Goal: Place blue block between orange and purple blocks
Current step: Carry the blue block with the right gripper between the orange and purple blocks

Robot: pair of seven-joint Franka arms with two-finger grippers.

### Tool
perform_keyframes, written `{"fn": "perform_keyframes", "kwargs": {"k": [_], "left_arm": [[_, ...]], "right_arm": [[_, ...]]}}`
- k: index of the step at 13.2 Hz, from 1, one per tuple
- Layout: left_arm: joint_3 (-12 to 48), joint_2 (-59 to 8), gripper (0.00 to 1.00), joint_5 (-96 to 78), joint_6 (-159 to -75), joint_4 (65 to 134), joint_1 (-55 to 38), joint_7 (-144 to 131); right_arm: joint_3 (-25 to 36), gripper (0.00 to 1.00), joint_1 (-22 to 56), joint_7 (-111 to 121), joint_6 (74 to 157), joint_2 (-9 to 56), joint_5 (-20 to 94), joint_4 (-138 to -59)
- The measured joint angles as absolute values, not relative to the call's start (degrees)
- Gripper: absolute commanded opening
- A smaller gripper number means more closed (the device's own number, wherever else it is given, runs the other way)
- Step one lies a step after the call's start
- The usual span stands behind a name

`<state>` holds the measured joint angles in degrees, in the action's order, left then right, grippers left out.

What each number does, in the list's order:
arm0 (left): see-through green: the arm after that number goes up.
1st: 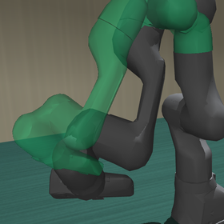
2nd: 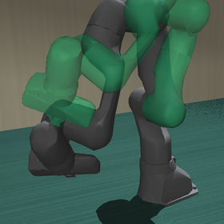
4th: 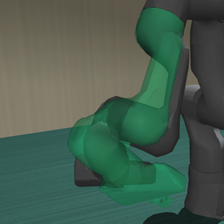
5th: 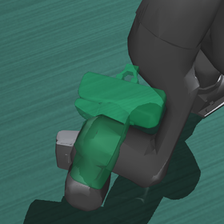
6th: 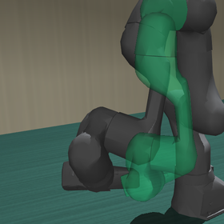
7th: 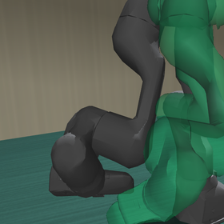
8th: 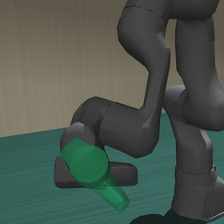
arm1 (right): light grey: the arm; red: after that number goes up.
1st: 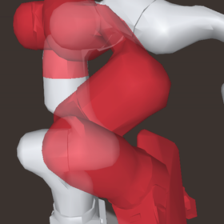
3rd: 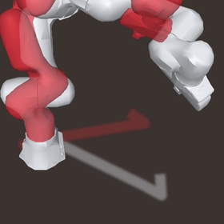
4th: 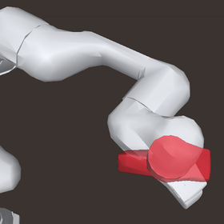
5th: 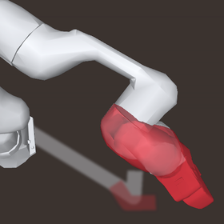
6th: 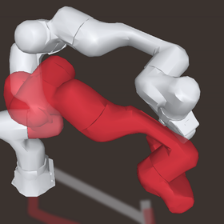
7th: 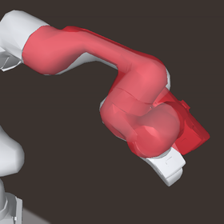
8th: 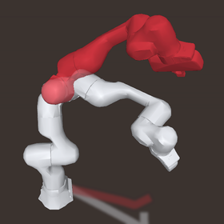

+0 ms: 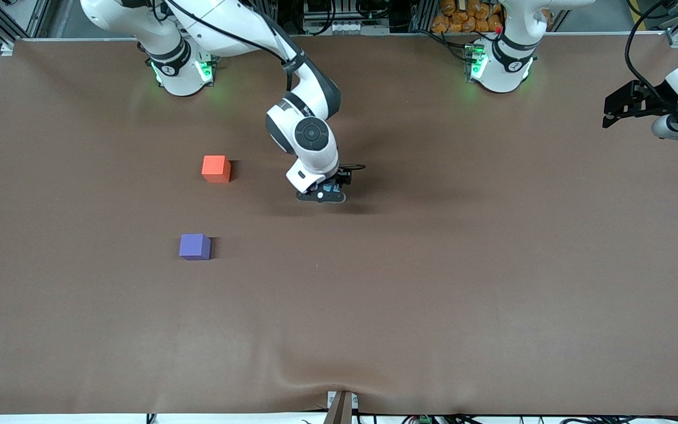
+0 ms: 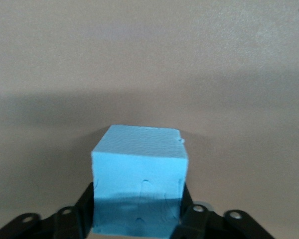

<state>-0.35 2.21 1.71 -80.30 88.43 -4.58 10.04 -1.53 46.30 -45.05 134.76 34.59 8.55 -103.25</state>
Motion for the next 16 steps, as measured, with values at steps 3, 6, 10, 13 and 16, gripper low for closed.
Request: {"fn": "perform_keyframes", "kwargs": {"k": [3,6,10,13,16], "left_arm": [[0.9,2.2,1.0,1.7,-80.3,88.4,-3.5,10.1],[1.9,2.2,1.0,1.7,-80.3,88.4,-2.9,10.1],[2.0,2.2,1.0,1.7,-80.3,88.4,-2.8,10.1],[2.1,2.2,1.0,1.7,-80.3,88.4,-2.8,10.1],[2.2,2.2,1.0,1.7,-80.3,88.4,-2.9,10.1]], "right_arm": [[-1.0,0.0,46.0,-45.0,134.7,34.4,8.6,-102.6],[-0.5,0.0,43.4,-45.0,129.2,31.2,8.6,-101.3],[-0.3,0.0,38.6,-44.1,122.6,24.4,8.5,-101.2],[-0.2,0.0,33.9,-39.3,119.0,21.1,8.4,-101.4],[-0.1,0.0,28.1,-31.7,118.3,18.6,8.3,-104.0]]}}
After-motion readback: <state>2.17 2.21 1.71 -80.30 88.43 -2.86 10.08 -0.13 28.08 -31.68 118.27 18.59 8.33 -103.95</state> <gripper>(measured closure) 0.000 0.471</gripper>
